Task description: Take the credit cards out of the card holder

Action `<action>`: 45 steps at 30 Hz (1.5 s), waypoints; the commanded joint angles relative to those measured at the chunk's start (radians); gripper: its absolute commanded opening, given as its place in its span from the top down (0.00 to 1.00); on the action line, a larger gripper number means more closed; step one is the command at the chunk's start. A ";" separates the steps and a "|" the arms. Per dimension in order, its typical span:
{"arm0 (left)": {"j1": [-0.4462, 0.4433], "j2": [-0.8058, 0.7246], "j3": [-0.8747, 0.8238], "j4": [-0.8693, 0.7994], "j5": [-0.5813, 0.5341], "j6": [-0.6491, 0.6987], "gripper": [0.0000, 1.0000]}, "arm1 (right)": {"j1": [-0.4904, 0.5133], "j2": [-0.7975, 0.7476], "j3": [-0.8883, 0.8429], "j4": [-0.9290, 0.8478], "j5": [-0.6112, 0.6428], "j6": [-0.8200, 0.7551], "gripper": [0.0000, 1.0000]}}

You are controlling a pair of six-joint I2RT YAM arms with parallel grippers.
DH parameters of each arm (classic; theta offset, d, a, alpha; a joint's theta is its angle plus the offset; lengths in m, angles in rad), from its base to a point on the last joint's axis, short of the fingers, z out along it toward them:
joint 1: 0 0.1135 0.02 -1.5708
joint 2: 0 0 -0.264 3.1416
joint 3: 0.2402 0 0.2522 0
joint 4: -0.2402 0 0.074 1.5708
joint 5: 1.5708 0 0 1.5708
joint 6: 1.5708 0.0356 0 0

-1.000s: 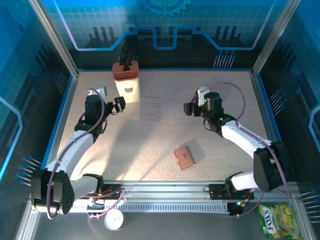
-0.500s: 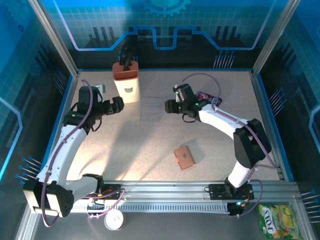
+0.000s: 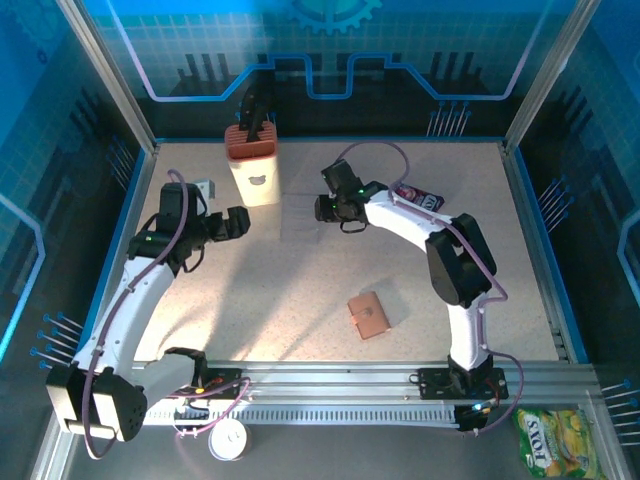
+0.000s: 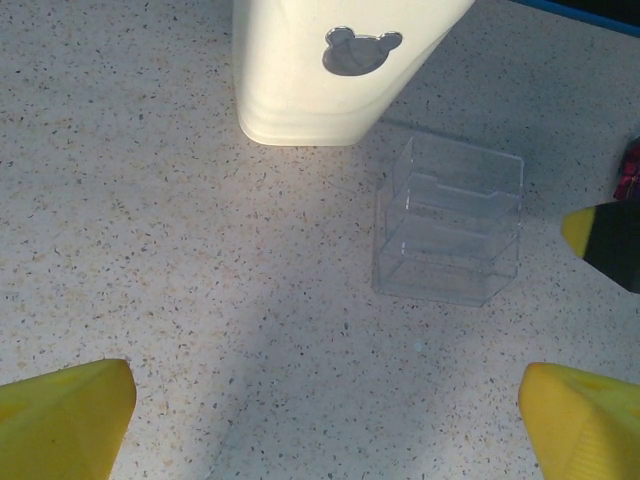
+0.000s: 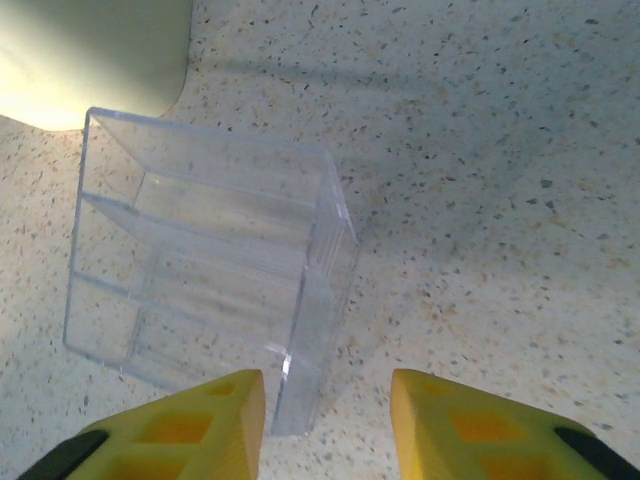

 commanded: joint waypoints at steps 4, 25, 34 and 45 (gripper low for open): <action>0.020 -0.037 0.017 -0.033 -0.005 0.022 0.01 | 0.021 0.091 0.114 -0.080 -0.002 0.037 0.67; 0.027 -0.067 -0.027 0.029 0.047 -0.001 0.01 | 0.024 0.214 0.223 -0.110 -0.005 0.070 0.78; 0.038 -0.066 -0.028 0.027 0.040 -0.008 0.01 | 0.023 0.187 0.228 -0.139 0.049 0.054 0.88; 0.055 -0.051 -0.026 0.027 0.048 -0.016 0.01 | -0.034 0.102 0.179 -0.182 0.112 0.000 0.97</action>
